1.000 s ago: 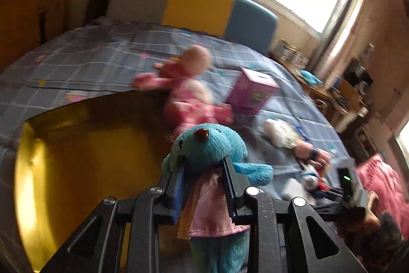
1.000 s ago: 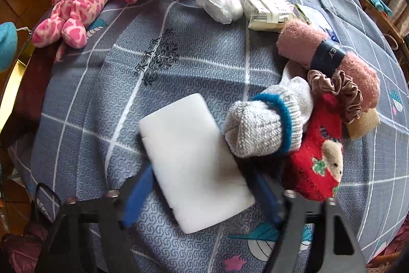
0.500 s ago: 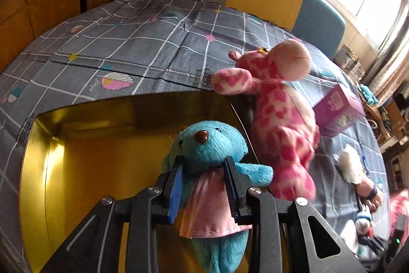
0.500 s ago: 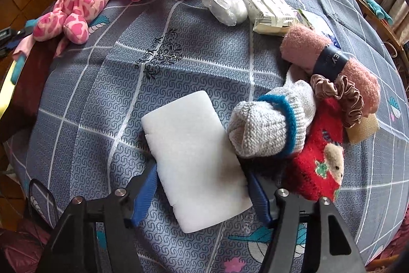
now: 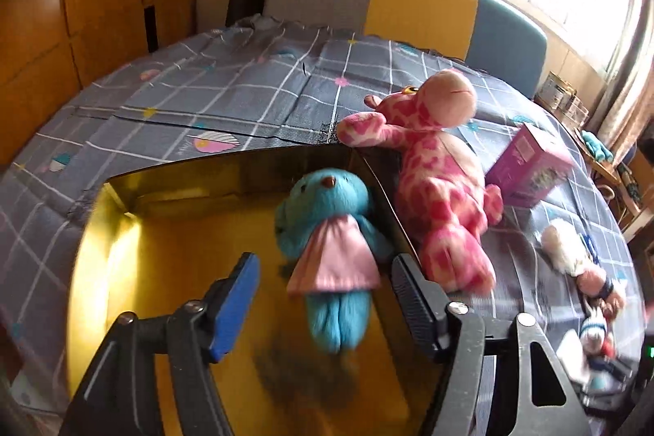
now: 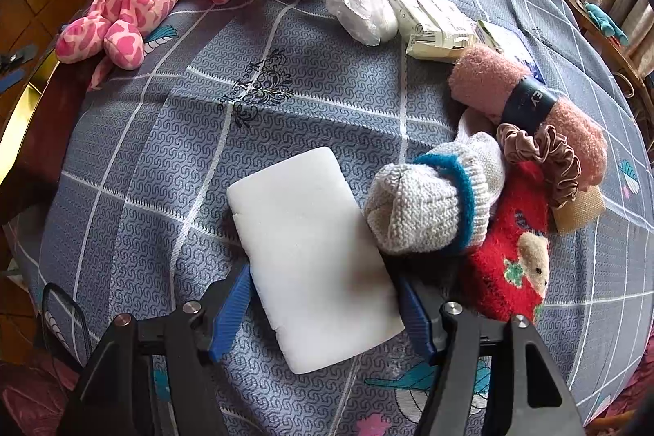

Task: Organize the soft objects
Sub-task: 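Lower the bear into the gold tray and open left tool while right tool grasps sponge, then carry the white sponge block with the right tool to the gold tray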

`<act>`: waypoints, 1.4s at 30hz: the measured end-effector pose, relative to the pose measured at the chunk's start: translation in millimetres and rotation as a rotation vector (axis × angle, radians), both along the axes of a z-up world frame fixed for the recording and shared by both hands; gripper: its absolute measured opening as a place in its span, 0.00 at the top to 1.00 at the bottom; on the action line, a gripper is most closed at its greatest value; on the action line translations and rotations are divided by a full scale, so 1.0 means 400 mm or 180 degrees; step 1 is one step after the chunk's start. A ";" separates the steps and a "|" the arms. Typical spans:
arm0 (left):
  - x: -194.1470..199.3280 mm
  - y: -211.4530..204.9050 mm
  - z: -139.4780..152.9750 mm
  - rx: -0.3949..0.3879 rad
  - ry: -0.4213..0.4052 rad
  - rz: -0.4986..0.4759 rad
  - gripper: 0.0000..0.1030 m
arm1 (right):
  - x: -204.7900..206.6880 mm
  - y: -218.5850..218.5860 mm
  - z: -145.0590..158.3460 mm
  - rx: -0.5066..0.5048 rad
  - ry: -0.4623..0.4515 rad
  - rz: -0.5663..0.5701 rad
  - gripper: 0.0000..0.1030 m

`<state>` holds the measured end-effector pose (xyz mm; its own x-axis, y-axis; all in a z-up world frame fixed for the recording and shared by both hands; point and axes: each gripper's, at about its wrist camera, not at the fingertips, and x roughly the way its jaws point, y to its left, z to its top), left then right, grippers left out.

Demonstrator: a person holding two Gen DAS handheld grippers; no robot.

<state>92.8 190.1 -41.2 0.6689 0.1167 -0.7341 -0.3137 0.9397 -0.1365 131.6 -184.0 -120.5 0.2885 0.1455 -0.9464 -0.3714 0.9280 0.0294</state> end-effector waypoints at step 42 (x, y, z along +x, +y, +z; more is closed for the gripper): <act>-0.245 -0.017 0.004 0.0054 -0.0058 0.0137 0.21 | -0.065 0.052 0.123 -0.0200 -0.0485 -0.0231 0.38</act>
